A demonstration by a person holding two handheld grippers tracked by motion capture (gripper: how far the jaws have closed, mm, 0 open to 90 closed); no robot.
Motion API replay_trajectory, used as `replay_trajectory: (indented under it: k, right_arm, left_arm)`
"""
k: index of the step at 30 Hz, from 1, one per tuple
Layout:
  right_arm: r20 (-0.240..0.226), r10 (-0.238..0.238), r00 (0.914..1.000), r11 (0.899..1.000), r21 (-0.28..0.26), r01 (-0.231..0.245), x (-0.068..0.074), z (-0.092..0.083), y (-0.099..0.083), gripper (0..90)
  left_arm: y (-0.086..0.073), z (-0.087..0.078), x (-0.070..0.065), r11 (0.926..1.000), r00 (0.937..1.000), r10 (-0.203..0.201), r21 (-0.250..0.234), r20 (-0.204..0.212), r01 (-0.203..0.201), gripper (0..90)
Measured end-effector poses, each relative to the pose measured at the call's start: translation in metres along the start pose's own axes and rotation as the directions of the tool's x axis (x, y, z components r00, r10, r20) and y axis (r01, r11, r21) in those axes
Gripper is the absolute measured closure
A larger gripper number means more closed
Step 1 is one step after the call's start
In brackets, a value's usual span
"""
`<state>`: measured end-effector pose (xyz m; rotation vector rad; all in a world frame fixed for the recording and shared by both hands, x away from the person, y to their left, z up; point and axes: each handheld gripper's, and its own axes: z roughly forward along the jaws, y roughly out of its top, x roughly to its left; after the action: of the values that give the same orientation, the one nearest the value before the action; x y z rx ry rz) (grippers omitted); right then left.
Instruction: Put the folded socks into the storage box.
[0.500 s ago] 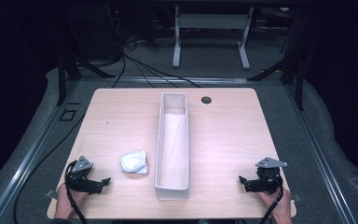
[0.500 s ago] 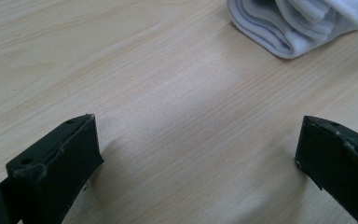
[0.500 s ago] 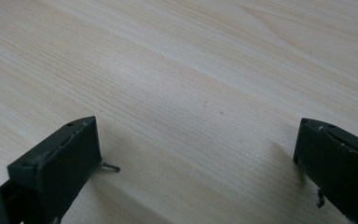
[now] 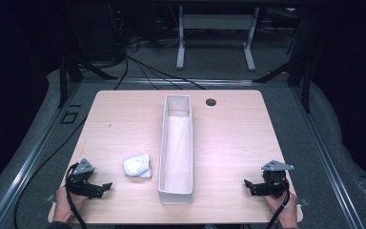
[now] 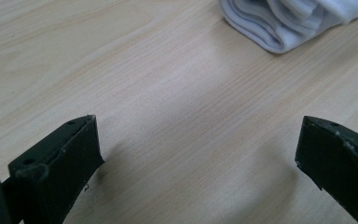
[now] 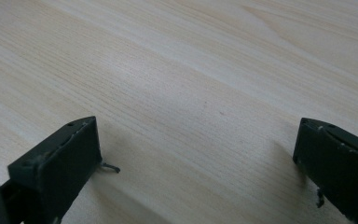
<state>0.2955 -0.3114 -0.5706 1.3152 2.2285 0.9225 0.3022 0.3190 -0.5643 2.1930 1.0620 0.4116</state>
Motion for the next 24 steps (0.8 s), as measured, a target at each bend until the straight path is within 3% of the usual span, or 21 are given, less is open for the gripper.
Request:
replay_trajectory:
  k: [13, 19, 24]
  right_arm:
    - [-0.002, -0.001, 1.0000, 1.000, -0.002, 0.001, 0.000, 0.000, 0.000, 0.5]
    - [-0.003, -0.001, 1.0000, 1.000, -0.002, 0.001, 0.000, 0.000, 0.000, 0.7]
    - [-0.004, 0.000, 1.0000, 1.000, -0.004, 0.000, 0.000, 0.000, 0.000, 0.9]
  left_arm:
    - [0.042, -0.021, -0.001, 0.9950, 0.9947, 0.093, 0.034, 0.045, -0.094, 0.0]
    - [0.071, -0.024, -0.006, 0.9864, 0.9873, 0.146, 0.068, 0.063, -0.150, 0.0]
    - [0.090, -0.024, -0.012, 0.9749, 0.9773, 0.195, 0.093, 0.082, -0.202, 0.0]
